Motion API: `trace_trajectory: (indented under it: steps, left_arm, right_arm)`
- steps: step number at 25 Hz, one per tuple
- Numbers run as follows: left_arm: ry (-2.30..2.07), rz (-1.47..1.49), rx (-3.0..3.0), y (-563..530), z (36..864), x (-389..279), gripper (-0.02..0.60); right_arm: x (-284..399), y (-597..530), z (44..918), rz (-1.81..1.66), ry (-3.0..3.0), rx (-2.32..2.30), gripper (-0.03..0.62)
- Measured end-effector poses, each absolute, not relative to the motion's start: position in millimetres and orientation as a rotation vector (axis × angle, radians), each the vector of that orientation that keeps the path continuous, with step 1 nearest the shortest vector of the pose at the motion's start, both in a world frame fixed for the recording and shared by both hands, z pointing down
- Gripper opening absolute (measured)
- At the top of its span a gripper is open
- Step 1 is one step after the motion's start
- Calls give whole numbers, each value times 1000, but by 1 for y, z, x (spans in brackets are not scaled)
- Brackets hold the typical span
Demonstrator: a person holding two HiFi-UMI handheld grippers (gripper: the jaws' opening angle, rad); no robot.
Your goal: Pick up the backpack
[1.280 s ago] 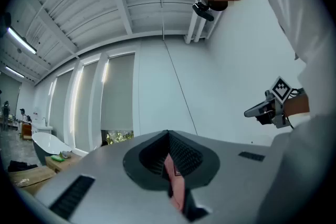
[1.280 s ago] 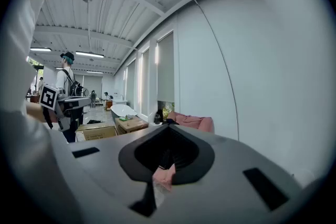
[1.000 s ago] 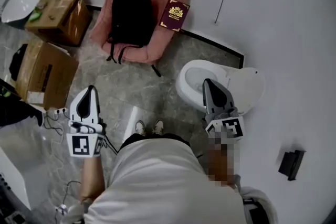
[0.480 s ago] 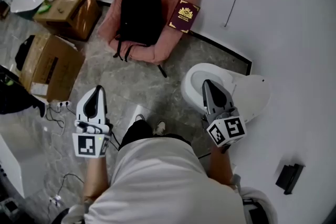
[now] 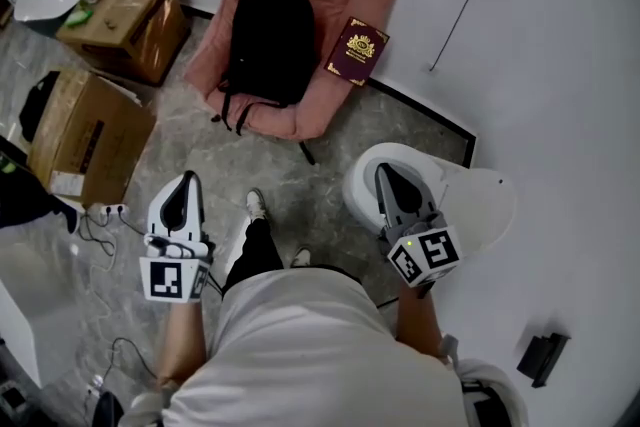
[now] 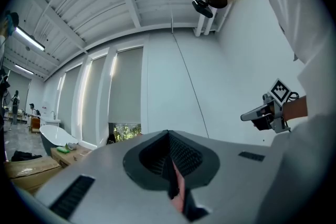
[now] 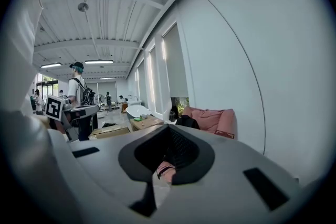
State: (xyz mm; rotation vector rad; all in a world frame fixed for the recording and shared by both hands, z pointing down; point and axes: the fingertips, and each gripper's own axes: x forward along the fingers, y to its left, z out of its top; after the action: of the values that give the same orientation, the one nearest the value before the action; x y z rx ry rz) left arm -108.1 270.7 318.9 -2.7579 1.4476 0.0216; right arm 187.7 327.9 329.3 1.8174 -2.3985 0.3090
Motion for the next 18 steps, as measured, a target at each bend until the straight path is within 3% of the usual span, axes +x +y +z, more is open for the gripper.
trace_trajectory:
  steps: [11,18]
  left_arm:
    - [1415,45,-2777,114,311,-155,11]
    - [1367,116,-2788,37,302,-172,11]
  right_arm:
    - [106,161,308,230,-2392,1682,21]
    - [70,111,313,187,-2327,1617,21]
